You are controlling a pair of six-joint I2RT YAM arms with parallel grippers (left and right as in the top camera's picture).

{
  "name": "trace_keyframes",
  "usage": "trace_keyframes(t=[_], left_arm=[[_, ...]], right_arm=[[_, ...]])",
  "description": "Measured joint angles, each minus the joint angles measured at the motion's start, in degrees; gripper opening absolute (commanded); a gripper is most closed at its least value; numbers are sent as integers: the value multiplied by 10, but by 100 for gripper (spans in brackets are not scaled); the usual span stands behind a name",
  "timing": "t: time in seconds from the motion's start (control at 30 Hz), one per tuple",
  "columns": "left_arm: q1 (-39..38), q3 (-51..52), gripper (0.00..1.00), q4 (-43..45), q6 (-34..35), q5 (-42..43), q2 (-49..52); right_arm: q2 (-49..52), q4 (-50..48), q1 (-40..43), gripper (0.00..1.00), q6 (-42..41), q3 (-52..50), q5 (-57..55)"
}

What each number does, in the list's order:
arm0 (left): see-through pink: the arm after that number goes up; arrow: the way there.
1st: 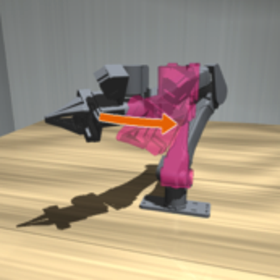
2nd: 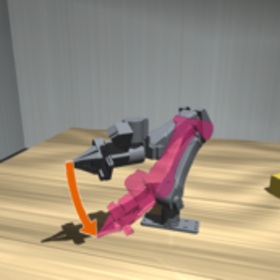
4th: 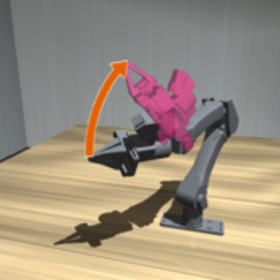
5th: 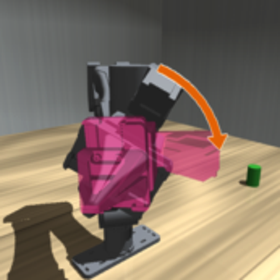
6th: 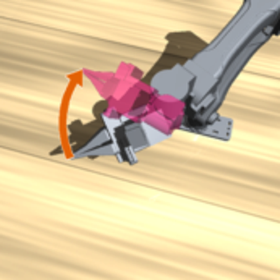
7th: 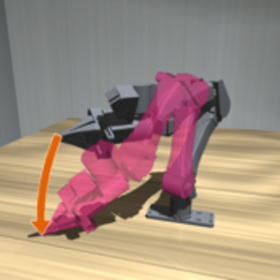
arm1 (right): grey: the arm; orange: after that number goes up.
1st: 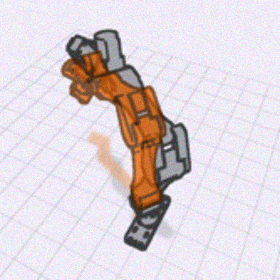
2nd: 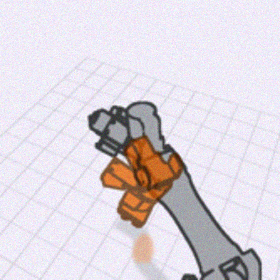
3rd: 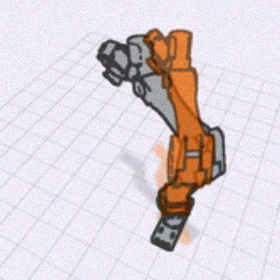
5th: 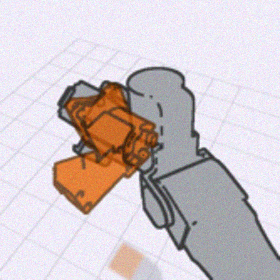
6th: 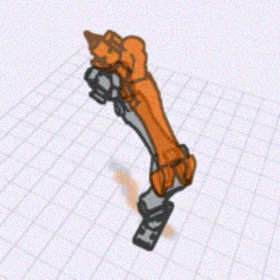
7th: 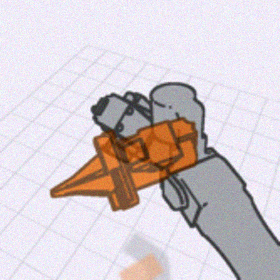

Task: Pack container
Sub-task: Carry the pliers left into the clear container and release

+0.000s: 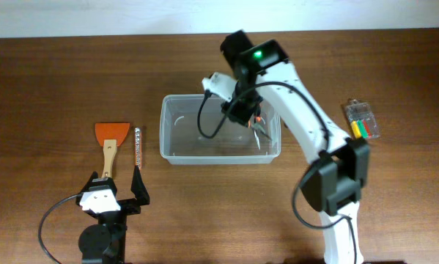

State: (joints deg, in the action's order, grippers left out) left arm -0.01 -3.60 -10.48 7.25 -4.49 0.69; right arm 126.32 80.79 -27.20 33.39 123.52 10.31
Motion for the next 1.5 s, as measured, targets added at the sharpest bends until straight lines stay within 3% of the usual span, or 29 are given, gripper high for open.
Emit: trace_keyframes(t=[0.47,0.6,0.7,1.27,1.5], left_arm=[[0,0,99,0,0,0,0],[0,0,99,0,0,0,0],[0,0,99,0,0,0,0],[0,0,99,0,0,0,0],[0,0,99,0,0,0,0]], right_arm=[[71,1,-70,4,3,-4,8],[73,2,-66,14,2,-4,11],[76,2,-59,31,3,-4,12],[80,7,6,34,-40,-1,13],[80,69,49,40,-115,109,13]])
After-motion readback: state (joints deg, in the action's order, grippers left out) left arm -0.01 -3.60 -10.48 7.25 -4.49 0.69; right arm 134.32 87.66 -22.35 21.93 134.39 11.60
